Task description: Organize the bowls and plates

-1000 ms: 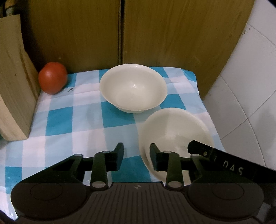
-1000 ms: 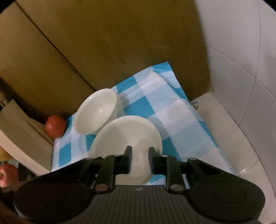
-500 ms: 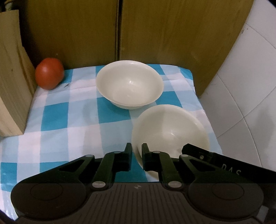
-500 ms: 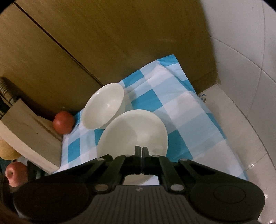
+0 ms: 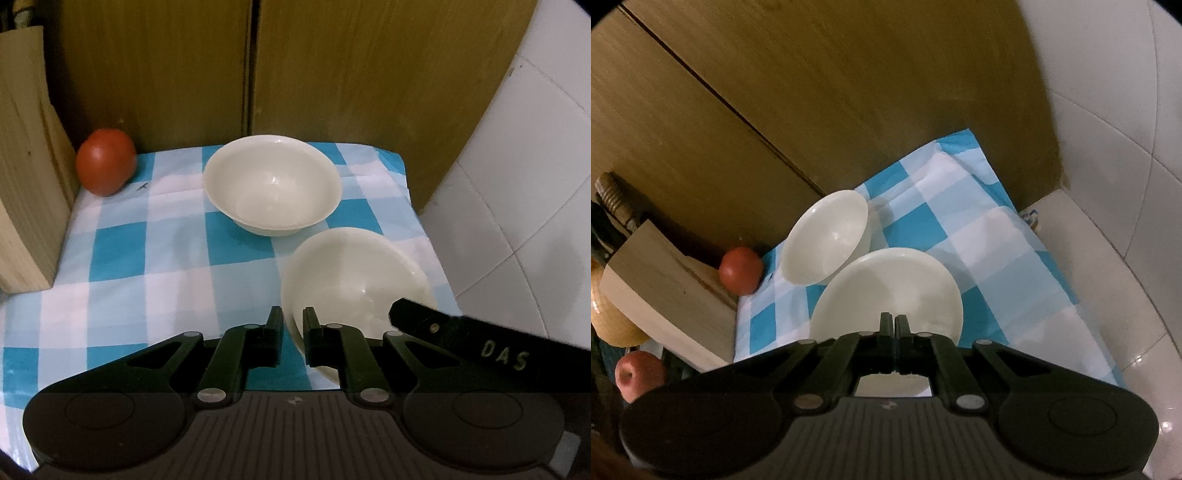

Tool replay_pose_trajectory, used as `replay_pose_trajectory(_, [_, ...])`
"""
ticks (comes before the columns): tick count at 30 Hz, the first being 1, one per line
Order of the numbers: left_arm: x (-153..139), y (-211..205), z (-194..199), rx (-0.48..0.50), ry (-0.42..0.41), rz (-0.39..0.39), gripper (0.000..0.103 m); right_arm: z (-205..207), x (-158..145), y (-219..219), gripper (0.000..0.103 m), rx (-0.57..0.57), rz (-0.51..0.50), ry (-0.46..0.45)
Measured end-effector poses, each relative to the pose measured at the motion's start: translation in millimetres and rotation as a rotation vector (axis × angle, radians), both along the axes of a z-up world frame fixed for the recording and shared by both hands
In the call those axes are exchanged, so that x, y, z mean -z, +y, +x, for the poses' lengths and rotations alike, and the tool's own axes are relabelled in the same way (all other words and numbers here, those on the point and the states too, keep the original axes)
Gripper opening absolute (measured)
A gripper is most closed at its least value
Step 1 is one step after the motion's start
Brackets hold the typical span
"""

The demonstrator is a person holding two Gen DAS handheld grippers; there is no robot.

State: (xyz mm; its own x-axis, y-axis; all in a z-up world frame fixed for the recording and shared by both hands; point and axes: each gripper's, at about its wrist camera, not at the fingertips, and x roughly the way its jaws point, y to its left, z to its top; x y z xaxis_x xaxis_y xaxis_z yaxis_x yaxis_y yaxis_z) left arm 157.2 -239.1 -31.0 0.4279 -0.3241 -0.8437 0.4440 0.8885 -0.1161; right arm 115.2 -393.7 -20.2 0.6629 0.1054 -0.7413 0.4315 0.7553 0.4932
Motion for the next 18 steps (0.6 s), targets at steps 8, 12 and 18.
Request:
replay_pose_trajectory(8, [5.0, 3.1, 4.2, 0.0, 0.016, -0.004, 0.017, -1.0, 8.6, -19.8, 0.007, 0.066, 0.009, 0.032])
replay_pose_trajectory(12, [5.1, 2.4, 4.0, 0.006, 0.015, 0.001, 0.017, -1.9, 4.0, -19.9, 0.01, 0.083, 0.01, 0.015])
replay_pose_trajectory(18, [9.1, 4.2, 7.5, 0.0, 0.027, 0.003, 0.017, -6.8, -11.2, -22.2, 0.016, 0.103, -0.097, 0.003])
